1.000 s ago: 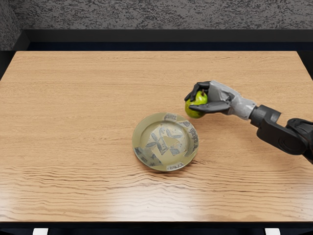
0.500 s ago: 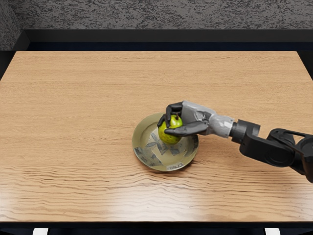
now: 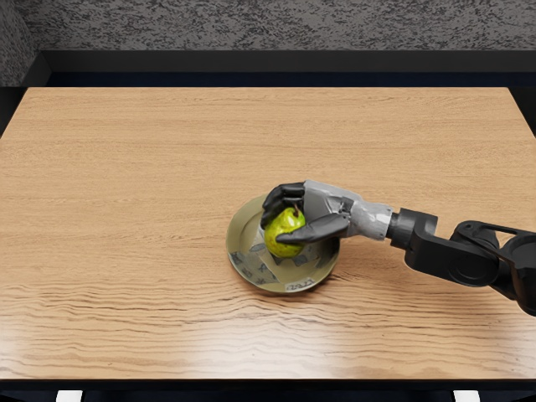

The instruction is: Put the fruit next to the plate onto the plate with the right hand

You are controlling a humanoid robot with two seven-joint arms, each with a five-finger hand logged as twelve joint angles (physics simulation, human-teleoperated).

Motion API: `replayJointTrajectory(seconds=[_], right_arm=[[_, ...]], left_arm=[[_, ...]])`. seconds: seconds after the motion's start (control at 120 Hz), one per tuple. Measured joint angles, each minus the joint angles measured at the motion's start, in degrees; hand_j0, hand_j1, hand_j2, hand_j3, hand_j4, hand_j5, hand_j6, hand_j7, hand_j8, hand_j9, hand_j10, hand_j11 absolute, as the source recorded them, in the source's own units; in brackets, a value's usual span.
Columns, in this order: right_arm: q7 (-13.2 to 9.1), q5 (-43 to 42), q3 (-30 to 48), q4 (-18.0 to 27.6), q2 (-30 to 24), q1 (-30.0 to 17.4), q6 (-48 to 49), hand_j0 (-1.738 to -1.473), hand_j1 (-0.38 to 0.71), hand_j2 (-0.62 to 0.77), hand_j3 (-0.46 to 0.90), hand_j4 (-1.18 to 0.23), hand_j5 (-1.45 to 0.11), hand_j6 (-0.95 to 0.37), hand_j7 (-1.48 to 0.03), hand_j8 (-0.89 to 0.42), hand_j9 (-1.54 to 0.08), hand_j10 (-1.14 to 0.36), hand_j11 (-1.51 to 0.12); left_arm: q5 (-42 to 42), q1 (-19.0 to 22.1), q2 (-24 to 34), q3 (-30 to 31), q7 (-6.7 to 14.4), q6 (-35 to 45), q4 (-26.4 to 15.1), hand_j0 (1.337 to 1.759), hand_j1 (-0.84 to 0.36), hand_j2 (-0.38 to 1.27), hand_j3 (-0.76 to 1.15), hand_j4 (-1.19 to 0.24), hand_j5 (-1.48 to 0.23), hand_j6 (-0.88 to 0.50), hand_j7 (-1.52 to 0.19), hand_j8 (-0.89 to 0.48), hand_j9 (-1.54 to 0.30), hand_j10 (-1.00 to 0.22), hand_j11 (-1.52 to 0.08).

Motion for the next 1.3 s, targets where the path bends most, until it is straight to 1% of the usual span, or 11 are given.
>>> replayJointTrajectory(seconds=[0.15,0.35,0.45,0.517,0.6,0.708,0.825,0.967,1.125,1.3], right_arm=[[-1.0,0.2,0.1,0.0,0.0,0.1,0.0,-1.655,0.15,-0.08,0.00,-0.45,-0.59,-0.45,-0.58,-0.39,-0.59,-0.32,-0.59],[-1.5,0.7,0.3,0.0,-0.5,0.8,0.0,-1.657,0.06,-0.07,0.00,-0.35,-0.46,-0.35,-0.46,-0.33,-0.46,-0.30,-0.46],[-4.4,3.9,0.4,0.1,-2.4,2.3,0.0,-1.657,0.00,-0.06,0.00,-0.30,-0.39,-0.30,-0.39,-0.29,-0.39,-0.27,-0.39],[-5.5,5.7,0.4,0.1,-4.2,3.1,0.0,-1.658,-0.04,-0.05,0.00,-0.26,-0.34,-0.26,-0.34,-0.25,-0.34,-0.24,-0.34],[-7.7,9.0,0.2,0.1,-7.1,3.9,0.0,-1.658,-0.13,-0.03,0.00,-0.19,-0.24,-0.19,-0.24,-0.18,-0.24,-0.17,-0.24],[-9.2,11.4,0.0,0.2,-11.4,4.2,0.0,-1.658,-0.22,-0.02,0.00,-0.11,-0.14,-0.11,-0.14,-0.11,-0.14,-0.10,-0.14],[-9.8,12.3,-0.3,0.3,-15.9,3.9,0.0,-1.658,-0.28,-0.01,0.00,-0.06,-0.08,-0.06,-0.08,-0.06,-0.08,-0.06,-0.08],[-10.0,12.6,-1.6,0.4,-19.8,3.7,0.0,-1.658,-0.31,0.00,0.00,-0.03,-0.04,-0.03,-0.04,-0.03,-0.04,-0.03,-0.04],[-10.0,12.6,-2.0,0.4,-22.3,3.6,0.0,-1.658,-0.33,0.00,0.00,-0.01,-0.02,-0.01,-0.02,-0.01,-0.02,-0.01,-0.02],[-10.0,12.5,-1.9,0.4,-23.5,3.6,0.0,-1.658,-0.34,0.00,0.00,-0.01,-0.01,-0.01,-0.01,-0.01,-0.01,-0.01,-0.01]], left_arm=[[0.0,0.0,0.0,0.0,0.0,0.0,0.0,1.658,0.35,0.00,0.00,0.00,0.00,0.00,0.00,0.00,0.00,0.00,0.00],[0.0,0.0,0.0,0.0,0.0,0.0,0.0,1.658,0.35,0.00,0.00,0.00,0.00,0.00,0.00,0.00,0.00,0.00,0.00],[0.0,0.0,0.0,0.0,0.0,0.0,0.0,1.658,0.35,0.00,0.00,0.00,0.00,0.00,0.00,0.00,0.00,0.00,0.00],[0.0,0.0,0.0,0.0,0.0,0.0,0.0,1.658,0.35,0.00,0.00,0.00,0.00,0.00,0.00,0.00,0.00,0.00,0.00],[0.0,0.0,0.0,0.0,0.0,0.0,0.0,1.658,0.35,0.00,0.00,0.00,0.00,0.00,0.00,0.00,0.00,0.00,0.00],[0.0,0.0,0.0,0.0,0.0,0.0,0.0,1.658,0.35,0.00,0.00,0.00,0.00,0.00,0.00,0.00,0.00,0.00,0.00],[0.0,0.0,0.0,0.0,0.0,0.0,0.0,1.658,0.35,0.00,0.00,0.00,0.00,0.00,0.00,0.00,0.00,0.00,0.00],[0.0,0.0,0.0,0.0,0.0,0.0,0.0,1.658,0.35,0.00,0.00,0.00,0.00,0.00,0.00,0.00,0.00,0.00,0.00],[0.0,0.0,0.0,0.0,0.0,0.0,0.0,1.658,0.35,0.00,0.00,0.00,0.00,0.00,0.00,0.00,0.00,0.00,0.00],[0.0,0.0,0.0,0.0,0.0,0.0,0.0,1.658,0.35,0.00,0.00,0.00,0.00,0.00,0.00,0.00,0.00,0.00,0.00]])
